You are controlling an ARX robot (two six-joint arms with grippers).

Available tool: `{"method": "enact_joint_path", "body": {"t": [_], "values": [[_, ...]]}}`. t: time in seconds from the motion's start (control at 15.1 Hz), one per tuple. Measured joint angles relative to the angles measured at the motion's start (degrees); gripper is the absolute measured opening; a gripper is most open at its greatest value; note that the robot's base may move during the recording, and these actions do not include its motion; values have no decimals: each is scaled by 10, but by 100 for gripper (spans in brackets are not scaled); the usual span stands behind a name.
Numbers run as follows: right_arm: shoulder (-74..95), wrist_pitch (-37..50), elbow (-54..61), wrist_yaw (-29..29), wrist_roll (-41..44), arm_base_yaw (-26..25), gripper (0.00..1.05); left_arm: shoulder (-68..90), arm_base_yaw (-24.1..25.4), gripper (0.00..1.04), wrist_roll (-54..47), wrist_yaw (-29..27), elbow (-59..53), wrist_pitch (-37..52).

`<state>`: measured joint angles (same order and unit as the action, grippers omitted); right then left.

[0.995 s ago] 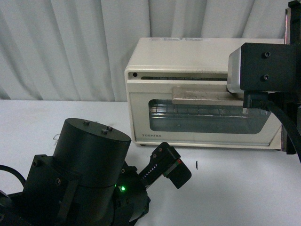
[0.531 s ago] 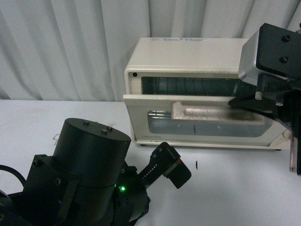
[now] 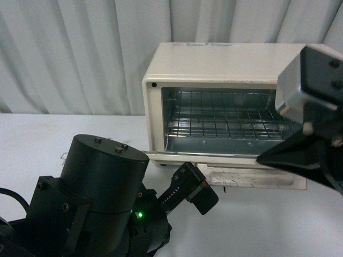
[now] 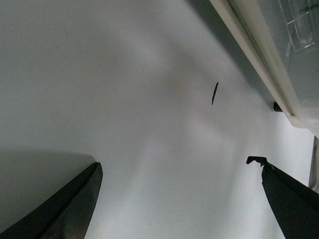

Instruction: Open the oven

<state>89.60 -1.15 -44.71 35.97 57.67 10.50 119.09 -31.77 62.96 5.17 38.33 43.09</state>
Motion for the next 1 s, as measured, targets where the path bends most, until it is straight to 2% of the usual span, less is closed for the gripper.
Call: {"method": "enact_joint_path", "body": {"t": [0.33, 0.4, 0.46, 0.53, 0.86, 1.0], "values": [[-70, -18, -31, 28, -26, -9, 2, 0, 0, 98, 0, -1, 0, 0], [-92, 8, -51, 12, -26, -37, 14, 0, 0, 98, 0, -1, 0, 0], [-98, 16, -60, 4, -28, -46, 34, 0, 0, 98, 0, -1, 0, 0], [-98, 15, -60, 3, -28, -45, 43, 0, 0, 98, 0, -1, 0, 0], [-98, 15, -60, 3, -28, -45, 61, 0, 0, 98, 0, -1, 0, 0], [-98, 15, -60, 3, -28, -45, 72, 0, 0, 98, 0, 0, 0, 0]]}}
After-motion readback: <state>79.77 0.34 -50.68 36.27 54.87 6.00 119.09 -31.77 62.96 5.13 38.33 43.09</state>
